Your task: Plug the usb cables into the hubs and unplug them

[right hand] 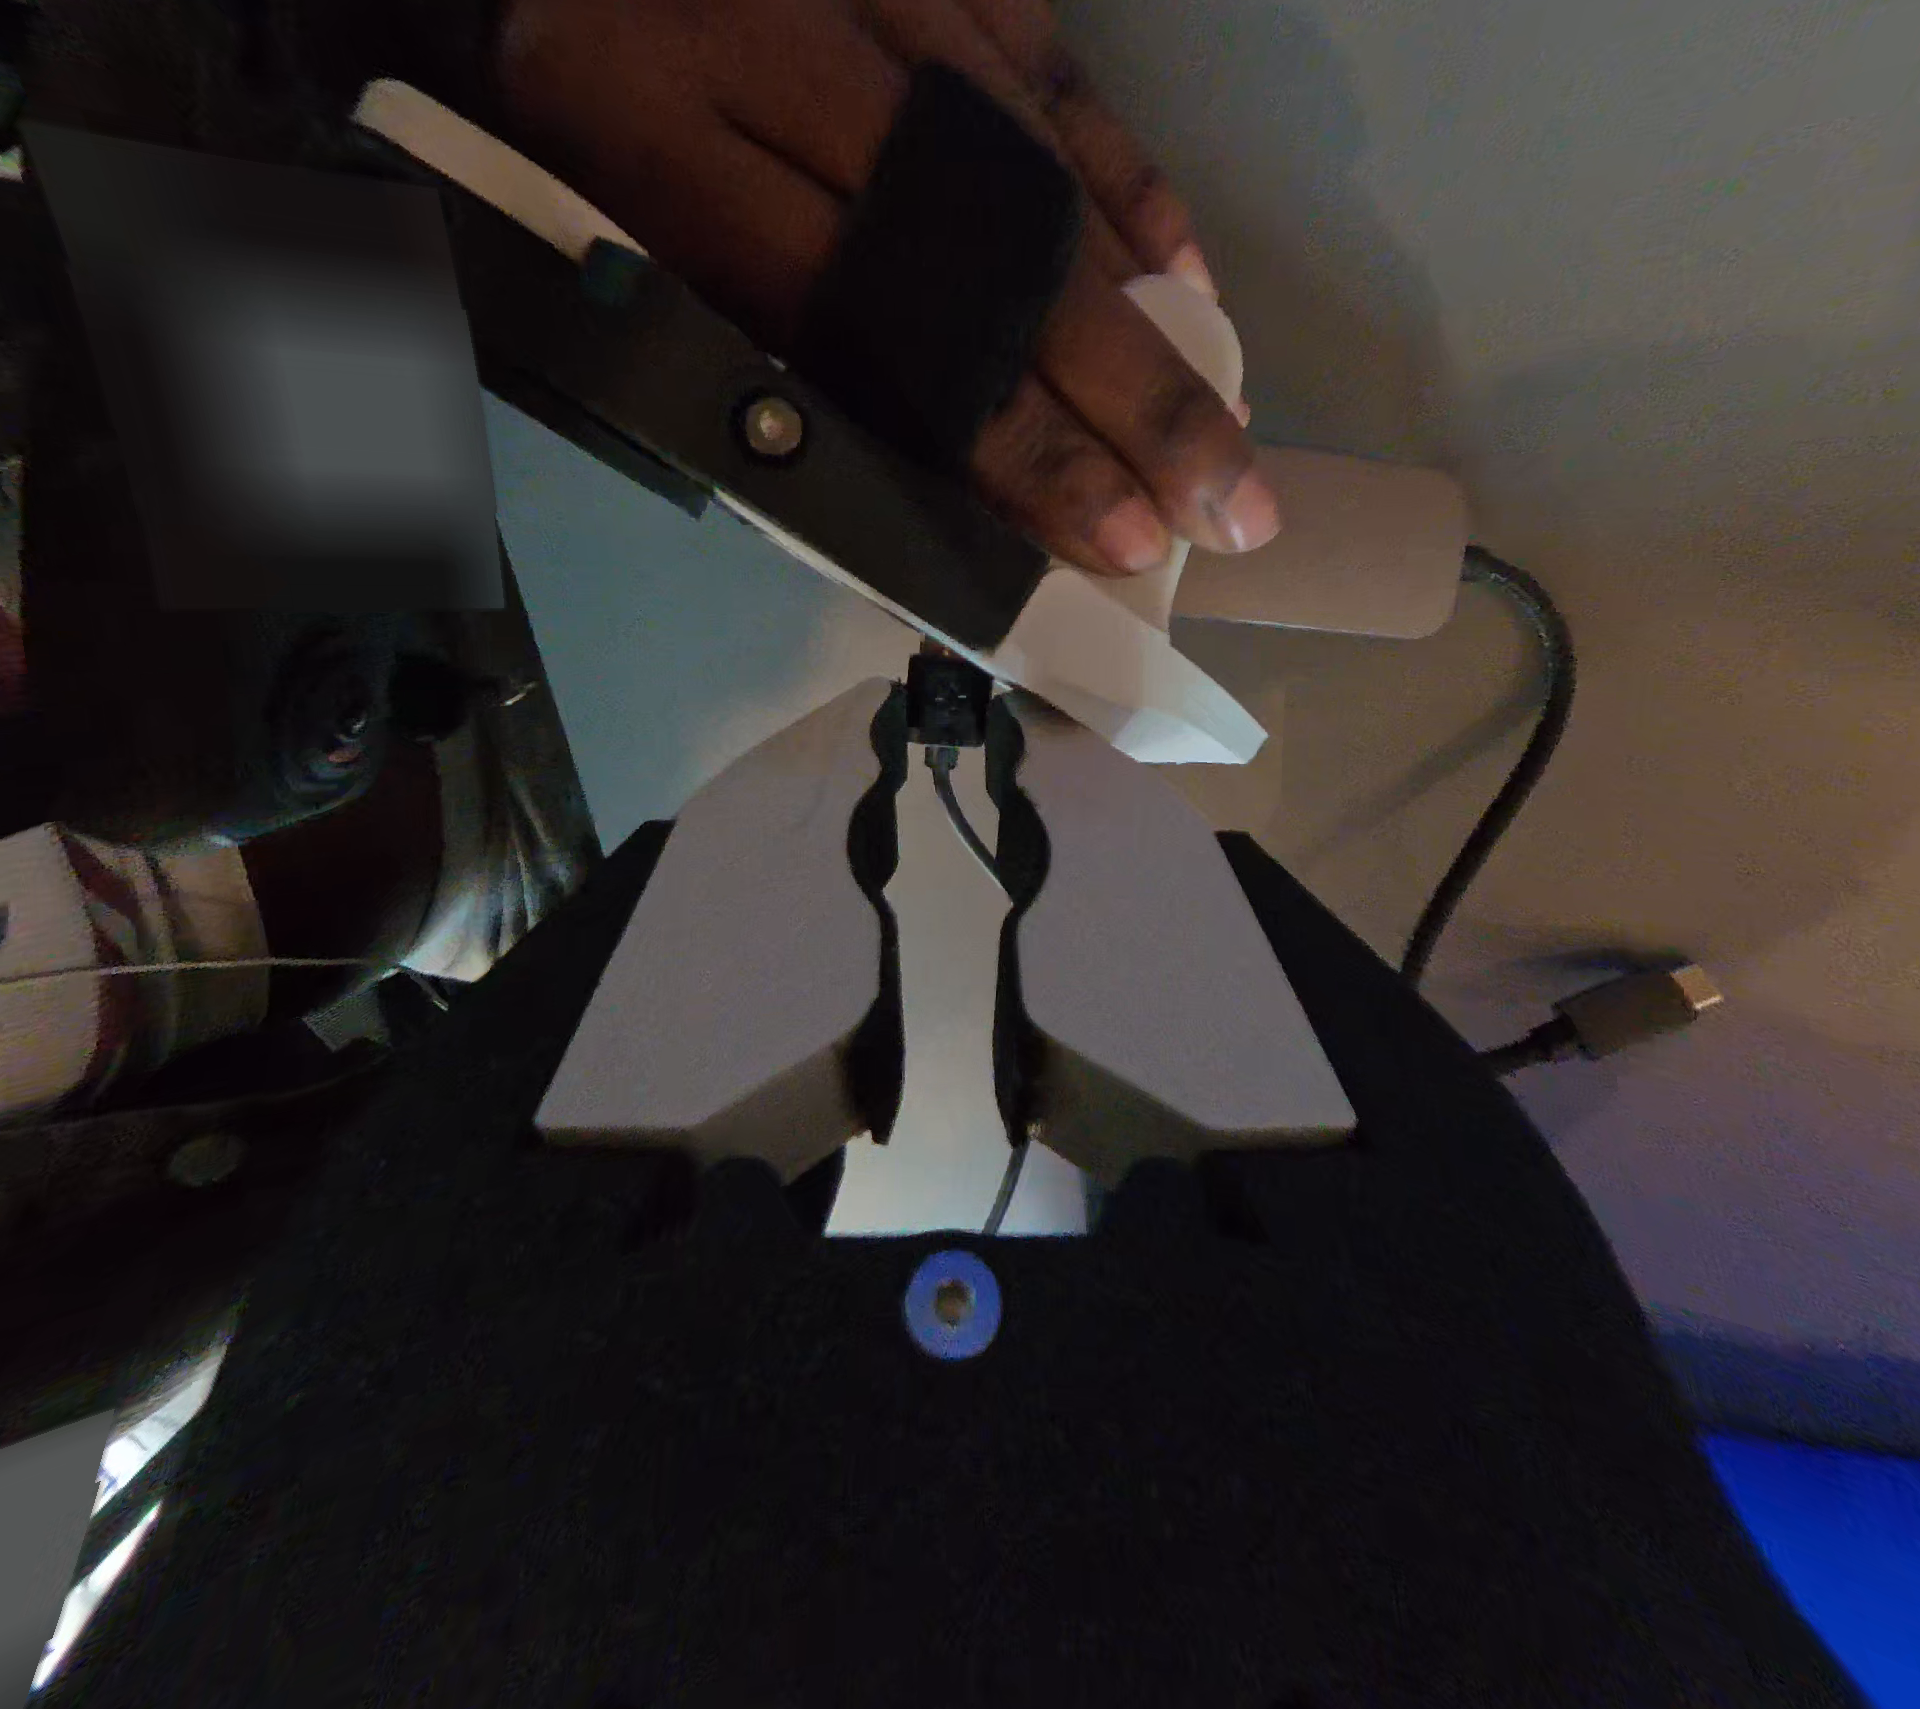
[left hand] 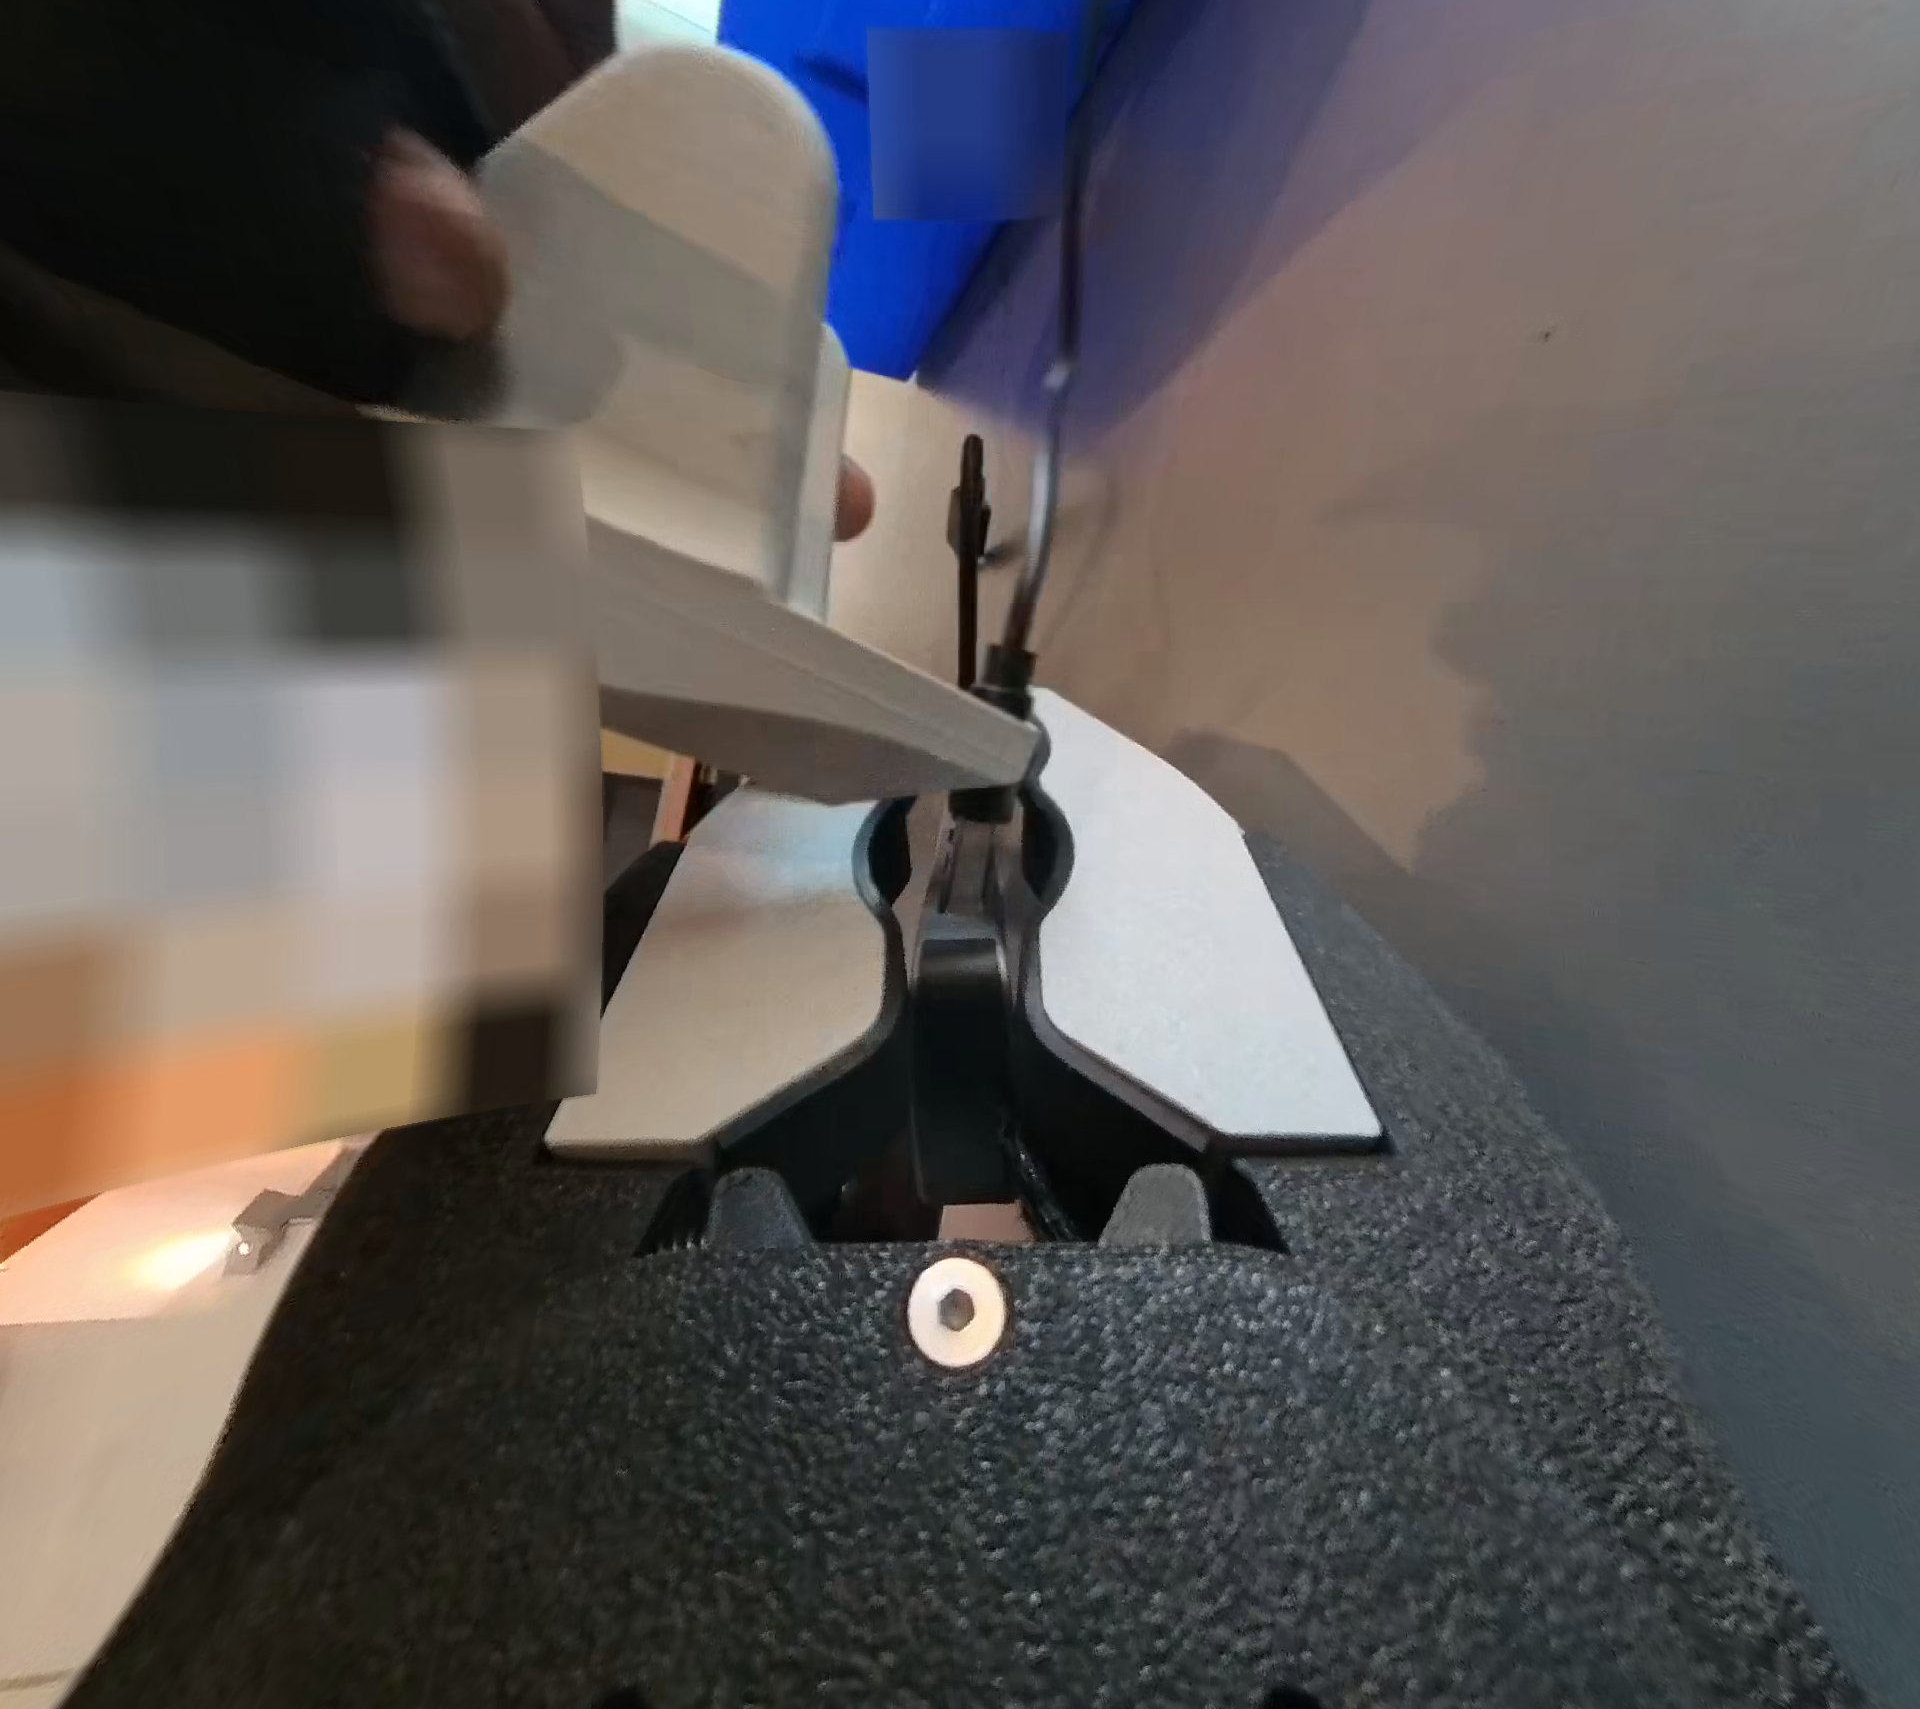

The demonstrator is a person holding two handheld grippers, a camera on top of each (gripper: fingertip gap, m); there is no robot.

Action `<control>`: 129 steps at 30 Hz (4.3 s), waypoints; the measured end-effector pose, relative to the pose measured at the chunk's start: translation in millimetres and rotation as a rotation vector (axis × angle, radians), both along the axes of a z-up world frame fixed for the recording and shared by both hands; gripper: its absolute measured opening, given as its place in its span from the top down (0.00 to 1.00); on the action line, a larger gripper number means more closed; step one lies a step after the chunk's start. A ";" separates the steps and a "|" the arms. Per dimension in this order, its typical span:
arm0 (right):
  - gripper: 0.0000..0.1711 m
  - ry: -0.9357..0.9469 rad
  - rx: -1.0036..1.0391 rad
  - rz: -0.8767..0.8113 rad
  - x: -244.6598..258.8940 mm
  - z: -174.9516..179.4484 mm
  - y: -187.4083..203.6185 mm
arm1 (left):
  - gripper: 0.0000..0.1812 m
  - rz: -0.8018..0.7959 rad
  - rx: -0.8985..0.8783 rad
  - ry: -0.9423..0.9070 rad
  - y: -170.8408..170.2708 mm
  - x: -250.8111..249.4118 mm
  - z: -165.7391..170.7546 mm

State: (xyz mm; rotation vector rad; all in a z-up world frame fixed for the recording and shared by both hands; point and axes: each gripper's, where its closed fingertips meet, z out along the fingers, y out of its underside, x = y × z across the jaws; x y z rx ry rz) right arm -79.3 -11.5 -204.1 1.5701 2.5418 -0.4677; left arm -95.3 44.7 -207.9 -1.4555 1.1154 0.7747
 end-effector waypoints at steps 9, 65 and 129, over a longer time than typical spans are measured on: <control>0.93 0.040 -0.090 -0.020 4.3 2.3 -2.6 | 0.91 -0.051 0.001 -0.001 -2.1 7.8 -0.3; 0.66 1.491 -0.477 -0.600 -3.6 94.5 84.2 | 0.50 0.025 0.094 -0.926 -6.2 -41.9 68.5; 0.90 1.364 0.340 -0.556 -13.0 45.9 110.4 | 0.84 0.258 0.259 -0.956 -31.5 -104.6 73.7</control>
